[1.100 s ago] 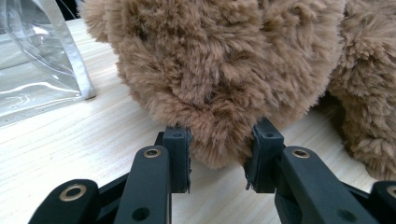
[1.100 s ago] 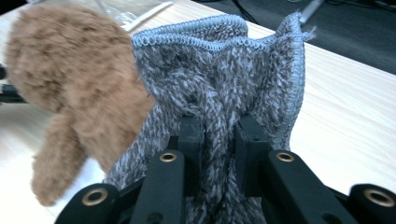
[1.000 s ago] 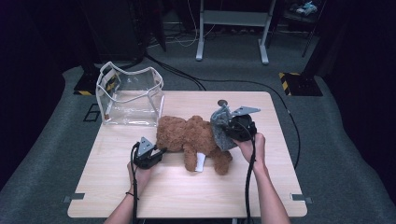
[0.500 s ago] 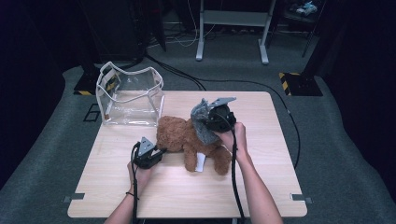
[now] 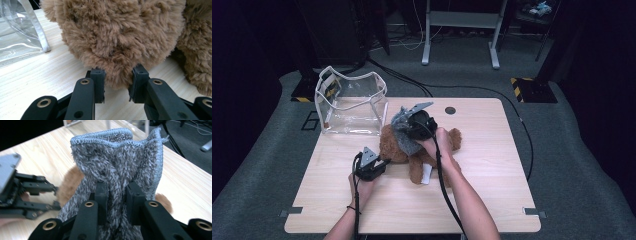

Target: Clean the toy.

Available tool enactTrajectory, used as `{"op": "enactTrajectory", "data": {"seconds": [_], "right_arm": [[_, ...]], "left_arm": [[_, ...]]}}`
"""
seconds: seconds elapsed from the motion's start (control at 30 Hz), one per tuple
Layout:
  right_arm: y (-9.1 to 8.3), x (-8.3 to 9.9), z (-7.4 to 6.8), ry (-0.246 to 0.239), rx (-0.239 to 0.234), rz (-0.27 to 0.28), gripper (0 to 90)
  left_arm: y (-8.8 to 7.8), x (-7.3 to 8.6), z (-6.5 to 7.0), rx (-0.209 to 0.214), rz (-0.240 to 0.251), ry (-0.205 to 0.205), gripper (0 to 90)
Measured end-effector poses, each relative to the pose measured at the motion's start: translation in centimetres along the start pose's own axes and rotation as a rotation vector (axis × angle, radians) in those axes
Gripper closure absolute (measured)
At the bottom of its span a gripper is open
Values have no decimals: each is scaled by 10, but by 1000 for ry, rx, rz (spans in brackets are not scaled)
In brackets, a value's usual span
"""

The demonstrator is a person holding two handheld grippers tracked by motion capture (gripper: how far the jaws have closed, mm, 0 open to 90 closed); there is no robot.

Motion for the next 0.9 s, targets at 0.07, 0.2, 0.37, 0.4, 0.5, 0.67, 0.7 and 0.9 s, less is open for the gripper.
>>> {"op": "enactTrajectory", "data": {"seconds": [0.07,0.2,0.37,0.4,0.5,0.67,0.7,0.9], "right_arm": [[4,-4,-5,-16,-6,7,744],[13,-10,-15,-17,-29,17,741],[27,-11,-24,-36,-41,1,741],[31,-9,-25,-48,-34,-8,741],[37,-3,-27,-58,-15,-28,743],[34,1,-26,-49,16,-40,743],[33,2,-24,-57,21,-43,743],[24,15,-12,-62,64,-92,743]], "left_arm": [[0,0,0,0,4,4,702],[1,0,-1,-4,13,6,702],[1,0,-1,-6,20,14,705],[1,0,-1,-6,19,13,706],[1,0,0,-8,12,15,707],[1,0,0,-6,11,10,707],[1,0,0,-9,14,15,707],[1,0,0,-6,14,3,708]]}}
Point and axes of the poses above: each handheld gripper's, and its own axes: y roughly forward along the jaws, x roughly out of its underside, z roughly to its right, the point moved 2 cm from there along y, roughly forward along the jaws, and after that the axes turned 9 degrees about -y, right-handed, at the moved point
